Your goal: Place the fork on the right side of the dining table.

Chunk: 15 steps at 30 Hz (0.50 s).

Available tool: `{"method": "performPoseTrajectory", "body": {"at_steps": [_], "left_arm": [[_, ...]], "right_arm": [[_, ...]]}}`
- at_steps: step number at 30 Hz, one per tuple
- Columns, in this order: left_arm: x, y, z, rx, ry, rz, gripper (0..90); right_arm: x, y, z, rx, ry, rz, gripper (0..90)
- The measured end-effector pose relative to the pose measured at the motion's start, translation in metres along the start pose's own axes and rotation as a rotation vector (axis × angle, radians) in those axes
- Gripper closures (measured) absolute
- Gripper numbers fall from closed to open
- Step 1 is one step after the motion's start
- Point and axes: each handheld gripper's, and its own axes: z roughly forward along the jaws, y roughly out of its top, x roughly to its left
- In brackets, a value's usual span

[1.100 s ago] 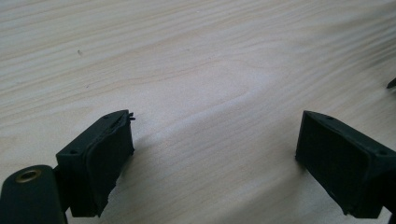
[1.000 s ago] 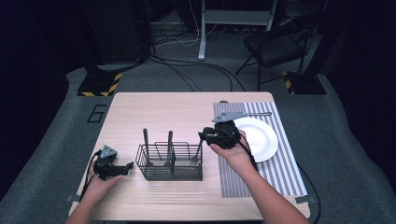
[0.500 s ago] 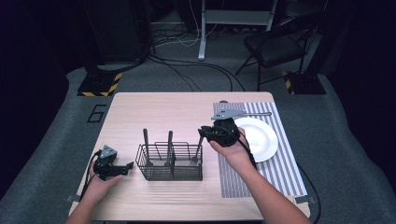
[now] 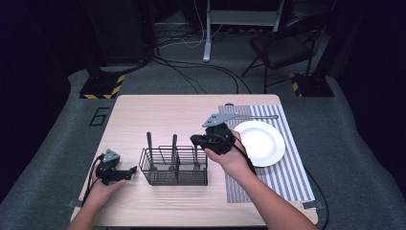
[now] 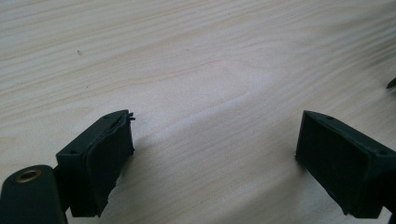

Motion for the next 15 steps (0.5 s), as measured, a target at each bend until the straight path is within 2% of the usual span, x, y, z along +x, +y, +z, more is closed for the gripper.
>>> {"method": "performPoseTrajectory", "body": {"at_steps": [4,6,7,15], "left_arm": [[0.0,0.0,0.0,0.0,0.0,0.0,10.7],[0.0,0.0,0.0,0.0,0.0,0.0,10.8],[0.0,0.0,0.0,0.0,0.0,0.0,10.7],[0.0,0.0,0.0,0.0,0.0,0.001,10.7]], "right_arm": [[0.004,0.004,0.002,0.016,0.003,-0.023,86.3],[0.005,0.005,0.001,0.021,0.005,-0.016,86.5],[0.005,0.008,0.0,0.014,0.016,-0.009,86.5],[0.01,0.018,-0.009,0.003,0.014,-0.029,86.5]]}}
